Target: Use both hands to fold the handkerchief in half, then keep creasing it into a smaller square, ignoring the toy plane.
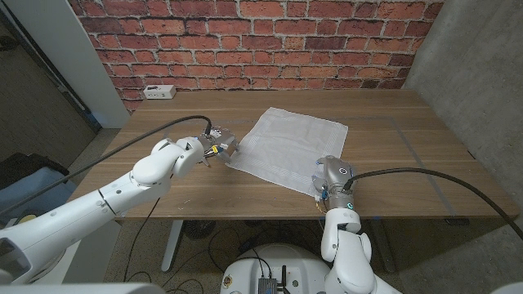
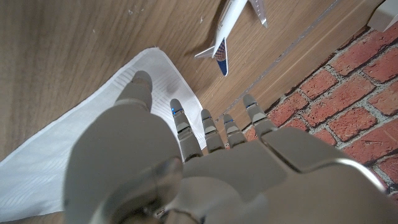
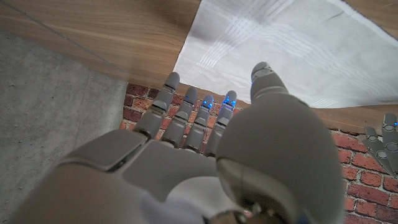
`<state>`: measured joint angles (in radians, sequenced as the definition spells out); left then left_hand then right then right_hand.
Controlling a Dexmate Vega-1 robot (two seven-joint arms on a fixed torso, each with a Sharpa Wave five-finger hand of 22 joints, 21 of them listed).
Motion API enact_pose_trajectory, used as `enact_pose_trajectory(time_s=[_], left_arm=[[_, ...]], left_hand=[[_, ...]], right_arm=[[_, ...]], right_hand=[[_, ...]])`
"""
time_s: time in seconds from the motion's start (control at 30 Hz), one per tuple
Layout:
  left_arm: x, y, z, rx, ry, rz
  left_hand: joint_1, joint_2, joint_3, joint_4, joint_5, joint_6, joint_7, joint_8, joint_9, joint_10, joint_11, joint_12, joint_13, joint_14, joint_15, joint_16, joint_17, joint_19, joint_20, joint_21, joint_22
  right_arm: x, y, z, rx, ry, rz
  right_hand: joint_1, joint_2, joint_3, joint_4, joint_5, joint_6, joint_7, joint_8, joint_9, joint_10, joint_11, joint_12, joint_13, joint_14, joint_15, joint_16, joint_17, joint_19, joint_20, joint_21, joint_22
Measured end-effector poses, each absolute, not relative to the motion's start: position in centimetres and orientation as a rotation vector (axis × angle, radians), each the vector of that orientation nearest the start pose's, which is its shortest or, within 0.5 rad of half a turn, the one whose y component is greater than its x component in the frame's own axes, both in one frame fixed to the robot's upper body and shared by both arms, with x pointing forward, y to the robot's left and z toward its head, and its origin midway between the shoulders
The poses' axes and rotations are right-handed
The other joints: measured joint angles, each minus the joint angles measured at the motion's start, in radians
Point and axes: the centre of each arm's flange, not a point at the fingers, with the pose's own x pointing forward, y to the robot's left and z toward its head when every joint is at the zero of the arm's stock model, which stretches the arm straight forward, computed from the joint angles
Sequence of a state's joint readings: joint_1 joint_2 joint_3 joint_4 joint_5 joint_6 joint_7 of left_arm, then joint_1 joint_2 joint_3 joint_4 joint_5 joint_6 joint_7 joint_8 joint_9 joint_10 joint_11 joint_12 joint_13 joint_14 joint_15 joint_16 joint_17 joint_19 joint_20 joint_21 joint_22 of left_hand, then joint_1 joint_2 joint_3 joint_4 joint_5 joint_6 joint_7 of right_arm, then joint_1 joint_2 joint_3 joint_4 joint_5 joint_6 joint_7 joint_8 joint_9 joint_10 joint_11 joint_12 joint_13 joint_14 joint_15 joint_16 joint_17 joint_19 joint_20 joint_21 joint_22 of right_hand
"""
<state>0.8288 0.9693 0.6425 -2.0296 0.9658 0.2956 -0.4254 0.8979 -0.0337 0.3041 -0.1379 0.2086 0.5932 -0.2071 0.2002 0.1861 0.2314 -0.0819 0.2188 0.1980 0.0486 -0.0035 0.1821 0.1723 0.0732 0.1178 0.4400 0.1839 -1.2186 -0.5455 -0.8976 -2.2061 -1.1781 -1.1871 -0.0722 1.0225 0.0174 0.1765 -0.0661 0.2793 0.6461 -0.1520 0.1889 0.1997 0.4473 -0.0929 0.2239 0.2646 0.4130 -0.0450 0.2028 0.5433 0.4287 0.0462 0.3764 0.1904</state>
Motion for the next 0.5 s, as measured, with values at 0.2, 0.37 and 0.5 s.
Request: enact_pose_trajectory(time_s=[0.2, 0.37, 0.5], left_arm=[[55.87, 21.76, -0.64, 1.992, -0.4, -0.062], [56.0, 21.71, -0.75, 1.997, -0.399, -0.065], [56.05, 21.69, -0.85, 2.003, -0.399, -0.066]], left_hand=[[0.0, 0.0, -0.003, 0.003, 0.0, 0.004, -0.004, 0.0, 0.0, 0.0, 0.0, 0.0, 0.0, 0.0, 0.0, 0.0, 0.0, 0.0, 0.0, -0.004, 0.0], [0.004, 0.004, -0.008, 0.0, 0.0, 0.004, -0.004, 0.0, 0.0, 0.0, 0.0, 0.0, 0.0, 0.0, 0.0, 0.0, 0.0, 0.0, 0.0, -0.008, 0.0], [0.004, 0.004, -0.008, 0.0, 0.0, 0.004, -0.004, 0.0, 0.0, 0.0, 0.0, 0.0, 0.0, 0.0, 0.0, 0.0, 0.0, 0.0, 0.0, -0.008, 0.0]], right_arm=[[43.83, -13.16, -13.44, -1.345, -0.211, -0.41], [43.7, -13.2, -13.66, -1.355, -0.166, -0.392], [43.71, -13.09, -13.86, -1.362, -0.137, -0.381]], right_hand=[[0.006, 0.006, 0.013, -0.014, 0.014, -0.002, -0.014, 0.0, 0.0, -0.032, -0.007, -0.012, -0.002, -0.041, 0.002, -0.012, -0.007, -0.017, -0.002, -0.011, -0.005], [0.01, 0.009, 0.014, -0.021, 0.021, -0.014, -0.014, 0.0, 0.0, -0.045, -0.009, -0.02, -0.005, -0.051, -0.002, -0.012, -0.011, -0.024, 0.002, -0.014, -0.005], [0.016, 0.003, 0.018, -0.025, 0.028, -0.02, -0.02, 0.0, 0.0, -0.051, -0.016, -0.021, -0.005, -0.063, 0.002, -0.012, -0.015, -0.027, -0.002, -0.018, -0.004]])
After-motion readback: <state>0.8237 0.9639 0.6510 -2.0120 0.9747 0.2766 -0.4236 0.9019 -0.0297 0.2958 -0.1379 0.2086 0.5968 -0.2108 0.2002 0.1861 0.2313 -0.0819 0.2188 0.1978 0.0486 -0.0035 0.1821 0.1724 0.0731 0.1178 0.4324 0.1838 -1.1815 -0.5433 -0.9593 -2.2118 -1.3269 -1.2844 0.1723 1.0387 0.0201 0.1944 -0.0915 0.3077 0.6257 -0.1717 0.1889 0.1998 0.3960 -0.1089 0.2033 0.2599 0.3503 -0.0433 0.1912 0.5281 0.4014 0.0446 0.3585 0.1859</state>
